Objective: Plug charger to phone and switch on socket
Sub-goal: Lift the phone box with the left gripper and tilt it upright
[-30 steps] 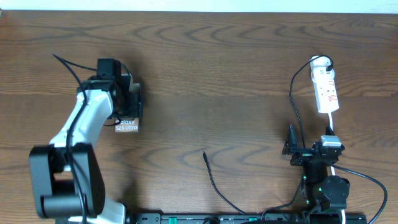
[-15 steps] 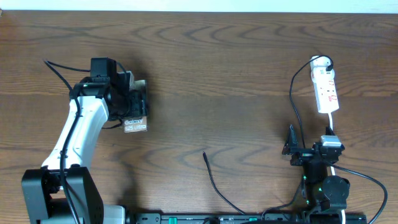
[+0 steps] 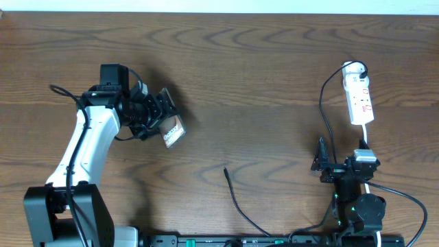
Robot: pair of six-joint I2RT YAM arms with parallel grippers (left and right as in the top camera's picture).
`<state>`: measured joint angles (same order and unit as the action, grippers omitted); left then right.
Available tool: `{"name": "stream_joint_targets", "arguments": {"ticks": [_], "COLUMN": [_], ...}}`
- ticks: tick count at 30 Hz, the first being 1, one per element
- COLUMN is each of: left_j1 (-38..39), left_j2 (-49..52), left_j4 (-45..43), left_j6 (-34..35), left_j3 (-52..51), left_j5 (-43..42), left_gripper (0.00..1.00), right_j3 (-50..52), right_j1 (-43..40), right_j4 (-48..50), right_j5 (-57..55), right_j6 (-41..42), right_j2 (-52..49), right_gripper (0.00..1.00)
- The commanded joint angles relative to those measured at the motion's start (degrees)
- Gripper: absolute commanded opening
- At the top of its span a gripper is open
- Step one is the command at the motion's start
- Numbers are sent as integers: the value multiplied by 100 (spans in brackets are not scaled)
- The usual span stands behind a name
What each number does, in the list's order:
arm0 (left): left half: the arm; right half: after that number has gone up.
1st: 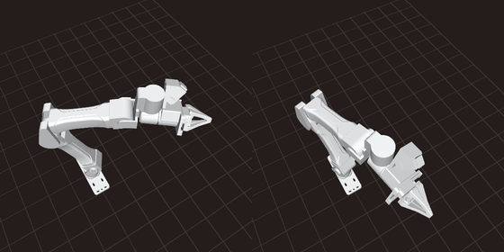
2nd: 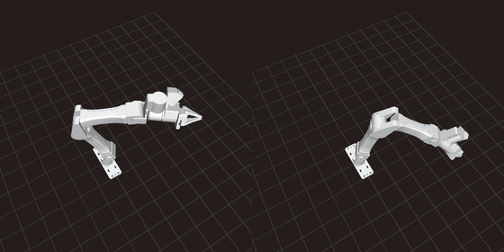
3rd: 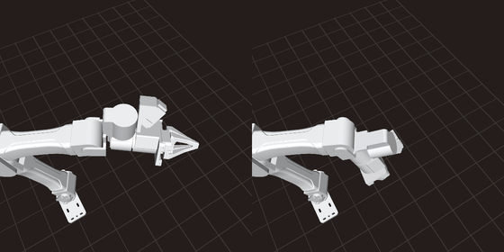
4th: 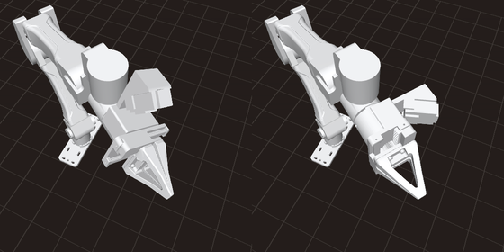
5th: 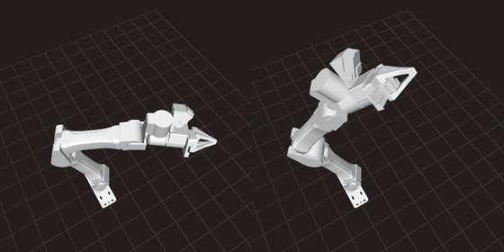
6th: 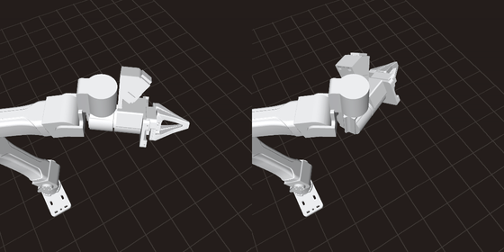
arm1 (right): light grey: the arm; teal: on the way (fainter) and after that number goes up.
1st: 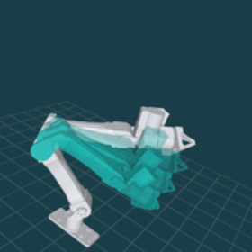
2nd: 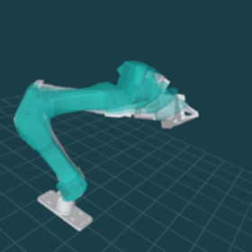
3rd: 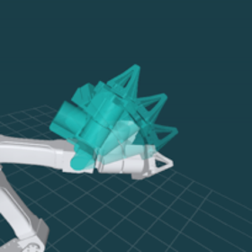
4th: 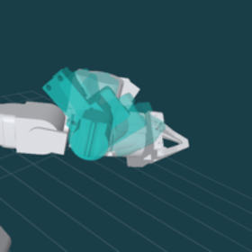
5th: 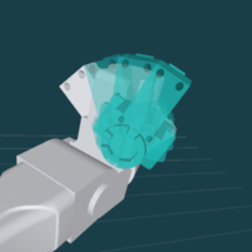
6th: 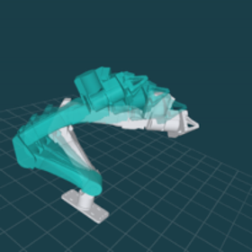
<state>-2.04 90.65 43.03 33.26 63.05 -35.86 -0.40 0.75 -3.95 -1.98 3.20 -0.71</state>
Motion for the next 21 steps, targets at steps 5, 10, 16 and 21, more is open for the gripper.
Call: {"name": "stream_joint_targets", "arguments": {"ticks": [5, 10, 16, 21], "left_j1": [-20, -20, -20, -20], "left_j2": [-131, -131, -131, -131], "left_j4": [157, 177, 363, 476], "left_j6": [1574, 1779, 2210, 2590], "left_j3": [208, 208, 208, 208], "left_j5": [-1174, -1591, -2046, -2632], "left_gripper": [8, 8, 8, 7], "right_j3": [9, 9, 9, 9], "right_j1": [-33, -35, -35, -35], "right_j4": [-15, -15, -15, -15], "right_j5": [-44, -44, -44, -44], "right_j6": [-70, -70, -70, -70], "right_j2": [26, 26, 26, 26], "right_gripper": [99, 99, 99, 99]}}
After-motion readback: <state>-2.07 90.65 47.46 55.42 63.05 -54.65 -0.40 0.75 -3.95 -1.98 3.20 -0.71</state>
